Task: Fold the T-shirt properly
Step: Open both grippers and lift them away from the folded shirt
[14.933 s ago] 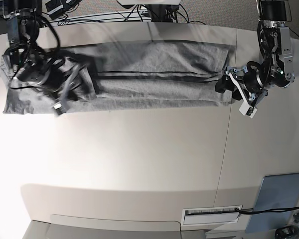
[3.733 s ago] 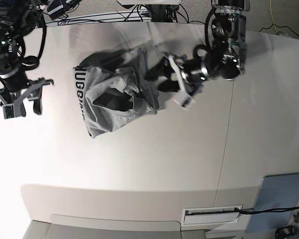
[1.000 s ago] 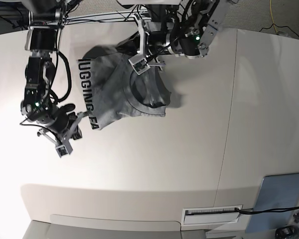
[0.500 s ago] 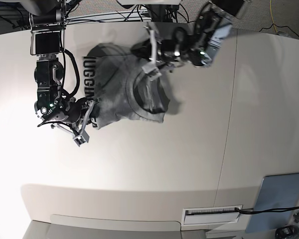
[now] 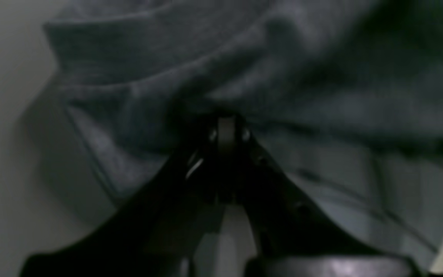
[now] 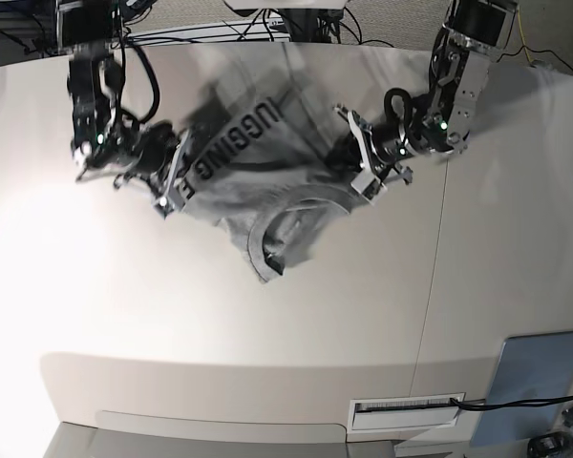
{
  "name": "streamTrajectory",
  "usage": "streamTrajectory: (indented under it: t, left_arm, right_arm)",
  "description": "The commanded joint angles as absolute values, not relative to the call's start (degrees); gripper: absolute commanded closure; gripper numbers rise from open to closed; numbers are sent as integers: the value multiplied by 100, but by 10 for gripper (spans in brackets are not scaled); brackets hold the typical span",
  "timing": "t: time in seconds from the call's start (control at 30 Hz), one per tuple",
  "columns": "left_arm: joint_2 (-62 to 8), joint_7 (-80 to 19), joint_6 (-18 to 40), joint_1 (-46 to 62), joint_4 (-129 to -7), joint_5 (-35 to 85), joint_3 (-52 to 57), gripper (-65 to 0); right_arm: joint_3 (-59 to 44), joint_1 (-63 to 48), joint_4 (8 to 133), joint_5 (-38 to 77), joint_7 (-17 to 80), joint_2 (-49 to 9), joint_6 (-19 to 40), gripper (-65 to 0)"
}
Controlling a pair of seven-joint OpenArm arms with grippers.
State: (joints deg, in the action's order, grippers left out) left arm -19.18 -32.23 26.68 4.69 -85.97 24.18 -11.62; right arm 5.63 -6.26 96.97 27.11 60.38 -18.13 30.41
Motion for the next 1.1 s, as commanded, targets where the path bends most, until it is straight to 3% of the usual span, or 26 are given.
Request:
streamTrajectory:
  t: [0.0,0.13,0.3,0.5,1.07]
  left_arm:
    - [-1944,-3190,2497,355,-8635,2263,-1144,0]
    - [-1841,-2836,2292,108,-8635,2053,-1144,0]
    - [-1796,-3057,2552,-156,-8661,2169,-1131,0]
    - [-1796,-3505,2309,134,-9011,2587,-668,0]
    - [-1796,-3509,2711,3358,-10787,3162,1581,0]
  right_arm:
    - [530,-648,9944,2893,5848,-1870,3070,-3]
    - [530,-1039,10427,3111,5802,-1872,3065,-3]
    - [399,-1328,10875,3105,5789,-1874,2858,-3]
    - [-753,-1925,11369,3402,5586,-1872,2757,-3]
    - [-4185,-4613,11443,4694,5590,-1756,2917,-3]
